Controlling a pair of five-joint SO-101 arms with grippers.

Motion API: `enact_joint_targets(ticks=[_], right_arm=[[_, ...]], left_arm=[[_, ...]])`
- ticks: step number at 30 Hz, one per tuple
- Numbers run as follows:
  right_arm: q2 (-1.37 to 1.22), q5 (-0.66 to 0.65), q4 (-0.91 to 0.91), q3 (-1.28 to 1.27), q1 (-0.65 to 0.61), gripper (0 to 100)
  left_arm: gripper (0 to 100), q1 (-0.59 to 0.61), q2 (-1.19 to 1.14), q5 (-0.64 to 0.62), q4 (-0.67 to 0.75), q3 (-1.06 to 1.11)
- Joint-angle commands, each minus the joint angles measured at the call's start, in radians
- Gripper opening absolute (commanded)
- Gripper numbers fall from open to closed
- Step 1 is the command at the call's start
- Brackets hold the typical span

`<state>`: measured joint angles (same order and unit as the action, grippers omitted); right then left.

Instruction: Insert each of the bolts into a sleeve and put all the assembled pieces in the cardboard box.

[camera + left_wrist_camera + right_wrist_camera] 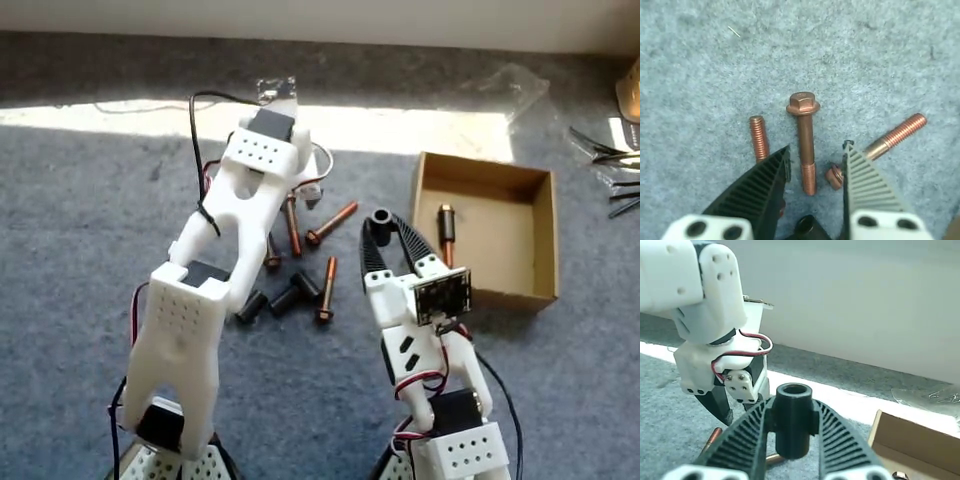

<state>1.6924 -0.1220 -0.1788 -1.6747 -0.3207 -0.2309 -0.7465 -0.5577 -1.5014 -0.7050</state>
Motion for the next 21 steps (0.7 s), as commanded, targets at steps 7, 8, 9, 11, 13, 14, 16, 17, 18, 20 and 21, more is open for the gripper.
enact_joint_targets(ticks=[7, 8, 9, 11, 13, 14, 16, 17, 18, 20, 21], right_arm=[[0.012, -0.011, -0.002, -0.107, 0.012, 0.4], [0.012, -0.011, -0.002, -0.107, 0.012, 0.4], [0.012, -0.011, -0.002, -0.107, 0.012, 0.4], [0.012, -0.011, -0.002, -0.107, 0.012, 0.4], [0.012, -0.011, -0.002, -0.107, 0.012, 0.4], [0.012, -0.011, -0.002, -0.107, 0.012, 0.4], [0.012, -0.011, -0.002, -0.107, 0.012, 0.4], [0.012, -0.011, -0.002, -0.107, 0.012, 0.4], [0.012, -0.011, -0.002, -0.107, 0.012, 0.4], [0.012, -0.011, -0.002, -0.107, 0.012, 0.4], [0.012, -0.011, -0.002, -0.107, 0.012, 0.4]], left_arm=[[18, 0.024, 0.015, 0.012, 0.028, -0.039], [18, 0.025, 0.015, 0.012, 0.034, -0.039], [18, 0.027, 0.008, 0.012, 0.043, -0.039], [18, 0.031, -0.015, 0.012, 0.051, -0.044], [18, 0.036, -0.042, 0.012, 0.074, -0.044], [18, 0.036, -0.051, 0.012, 0.083, -0.045], [18, 0.038, -0.064, 0.012, 0.086, -0.045], [18, 0.038, -0.064, 0.012, 0.086, -0.045], [18, 0.038, -0.065, 0.012, 0.087, -0.045], [18, 0.038, -0.07, 0.012, 0.091, -0.045], [18, 0.038, -0.07, 0.009, 0.091, -0.045]])
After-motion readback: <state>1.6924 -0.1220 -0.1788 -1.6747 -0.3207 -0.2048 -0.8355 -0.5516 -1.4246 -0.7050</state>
